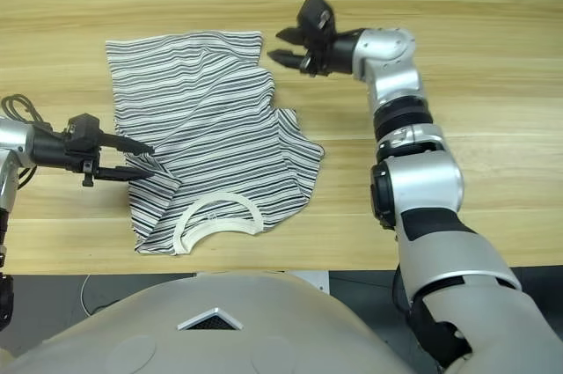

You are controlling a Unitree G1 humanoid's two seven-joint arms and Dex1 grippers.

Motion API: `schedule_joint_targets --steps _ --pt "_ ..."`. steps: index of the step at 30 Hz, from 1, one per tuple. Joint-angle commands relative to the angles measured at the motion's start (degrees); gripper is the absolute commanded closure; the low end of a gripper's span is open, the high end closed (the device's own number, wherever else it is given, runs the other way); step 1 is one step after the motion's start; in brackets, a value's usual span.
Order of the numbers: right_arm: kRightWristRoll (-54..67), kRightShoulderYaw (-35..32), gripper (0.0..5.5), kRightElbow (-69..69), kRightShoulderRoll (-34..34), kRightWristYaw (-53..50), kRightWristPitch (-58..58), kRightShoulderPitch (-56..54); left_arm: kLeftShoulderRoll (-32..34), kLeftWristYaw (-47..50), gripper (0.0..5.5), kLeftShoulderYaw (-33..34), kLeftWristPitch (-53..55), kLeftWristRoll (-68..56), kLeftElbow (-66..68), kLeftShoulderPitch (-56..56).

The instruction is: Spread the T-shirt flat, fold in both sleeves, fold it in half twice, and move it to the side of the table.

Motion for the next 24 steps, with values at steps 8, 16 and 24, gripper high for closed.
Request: schedule_joint_targets --steps 8,16,24 --pt "-5.9 14.9 2.08 -30.3 -17.5 16.1 34.0 18.0 -6.5 42.6 3.02 10.9 -4.1 9.9 21.1 -24.0" --pt "-1.5 16.3 2.08 -42.1 -17.5 14.1 48.1 25.5 -6.7 42.0 3.02 10.2 -4.8 11.0 18.2 -21.3" --pt "2.5 18.3 2.08 -49.5 -19.3 13.0 53.4 28.8 -7.0 40.9 3.02 10.0 -4.5 11.2 18.4 -21.4"
